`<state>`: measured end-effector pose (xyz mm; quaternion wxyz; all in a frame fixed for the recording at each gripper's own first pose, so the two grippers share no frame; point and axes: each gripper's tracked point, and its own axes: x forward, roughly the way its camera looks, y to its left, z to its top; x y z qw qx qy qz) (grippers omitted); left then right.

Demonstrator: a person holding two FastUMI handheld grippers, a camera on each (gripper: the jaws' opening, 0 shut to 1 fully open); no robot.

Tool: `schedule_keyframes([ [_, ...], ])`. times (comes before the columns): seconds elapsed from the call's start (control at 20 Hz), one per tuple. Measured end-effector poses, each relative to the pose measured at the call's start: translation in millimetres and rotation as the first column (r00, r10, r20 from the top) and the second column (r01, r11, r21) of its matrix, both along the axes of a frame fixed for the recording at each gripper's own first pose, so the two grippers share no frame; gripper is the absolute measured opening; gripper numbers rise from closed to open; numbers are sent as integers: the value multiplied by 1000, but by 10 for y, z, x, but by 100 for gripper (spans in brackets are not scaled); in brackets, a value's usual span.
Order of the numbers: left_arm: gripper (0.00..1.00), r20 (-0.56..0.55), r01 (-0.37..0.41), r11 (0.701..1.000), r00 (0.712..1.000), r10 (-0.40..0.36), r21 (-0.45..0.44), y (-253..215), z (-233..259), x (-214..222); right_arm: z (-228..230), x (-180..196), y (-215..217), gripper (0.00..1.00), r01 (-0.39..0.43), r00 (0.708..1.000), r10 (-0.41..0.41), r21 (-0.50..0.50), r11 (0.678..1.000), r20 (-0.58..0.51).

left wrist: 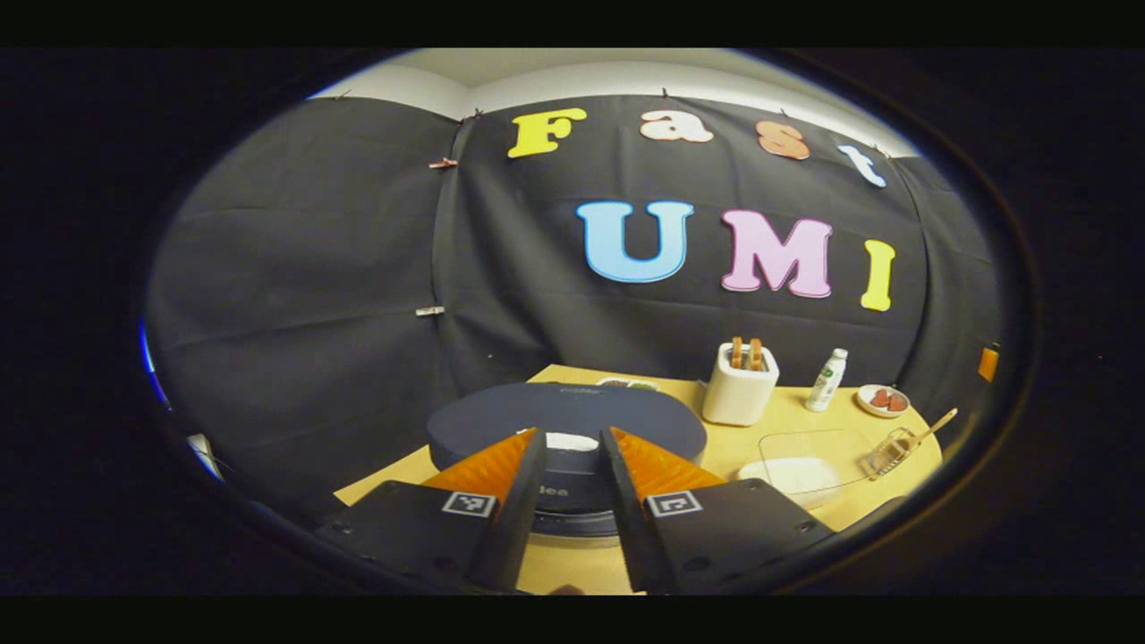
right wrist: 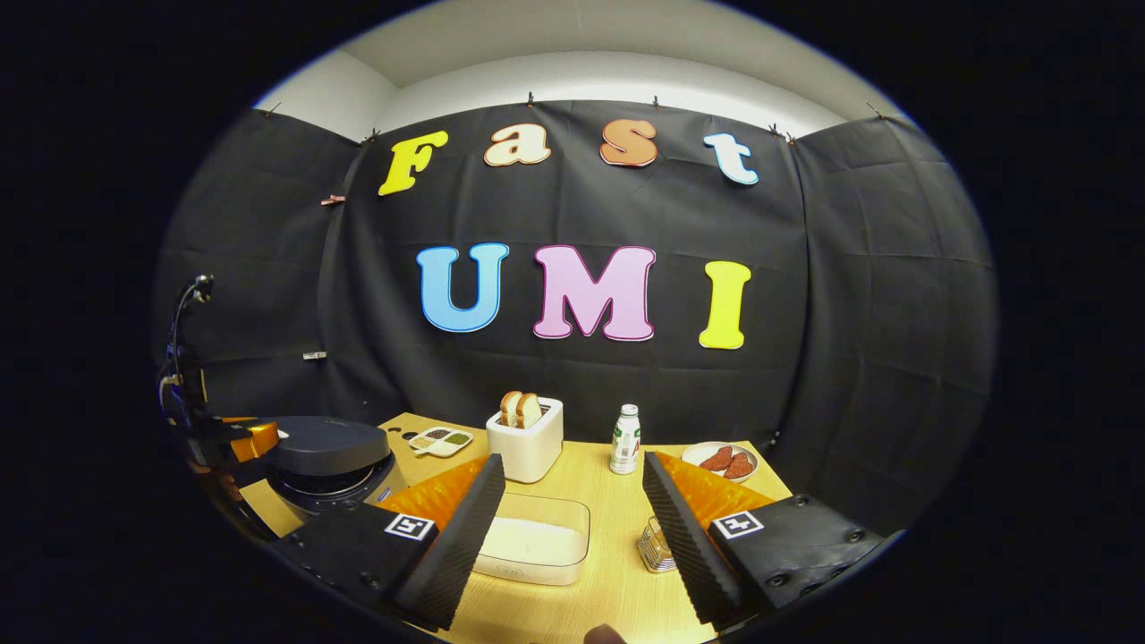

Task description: Close the left gripper, press the button to open the rice cooker; take a wooden spoon from the chopstick holder with the right hand, scoop a spoonful of rice and pour it into the rice cooker, then put the wooden spoon back into the chopstick holder.

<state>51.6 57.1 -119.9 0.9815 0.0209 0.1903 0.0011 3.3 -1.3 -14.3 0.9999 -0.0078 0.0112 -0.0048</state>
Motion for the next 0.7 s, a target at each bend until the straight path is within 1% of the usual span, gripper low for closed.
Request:
schedule_keyframes([
  [0.05, 50, 23, -5, 1000, 1000, 5, -3, 11, 77, 10, -4, 1, -11, 97, 0, 1000, 0, -1, 1000, -2],
  [0.1, 56, 36, -8, 1000, 999, 8, -2, 9, 133, 9, -3, -9, -20, 97, 0, 1000, 0, -3, 1000, -3],
  [0.15, 59, 53, -9, 1000, 999, 9, -2, -13, 193, -10, 0, -19, -27, 97, -3, 1000, 3, -5, 1000, -4],
  [0.25, 61, 54, -4, 1000, 999, 4, -11, -86, 241, -52, 13, -34, -57, 97, -2, 1000, 2, -3, 1000, 0],
  [0.35, 63, 84, -4, 1000, 996, 5, -16, -112, 340, -104, 3, -34, -88, 97, 1, 1000, -1, 4, 1000, 1],
  [0.45, 63, 112, 0, 1000, 994, 2, -16, -140, 413, -149, -36, -34, -138, 96, 6, 1000, -6, 10, 1000, -8],
  [0.55, 65, 151, 50, 998, 988, -44, -36, -292, 521, -205, -78, -26, -186, 96, 13, 1000, -13, 10, 1000, -16],
  [0.65, 65, 191, 65, 997, 980, -56, -43, -333, 625, -248, -103, -25, -235, 97, 16, 1000, -16, 9, 1000, -20],
  [0.7, 65, 214, 59, 997, 976, -49, -41, -329, 697, -260, -126, -9, -261, 97, 19, 1000, -19, 8, 1000, -23],
])
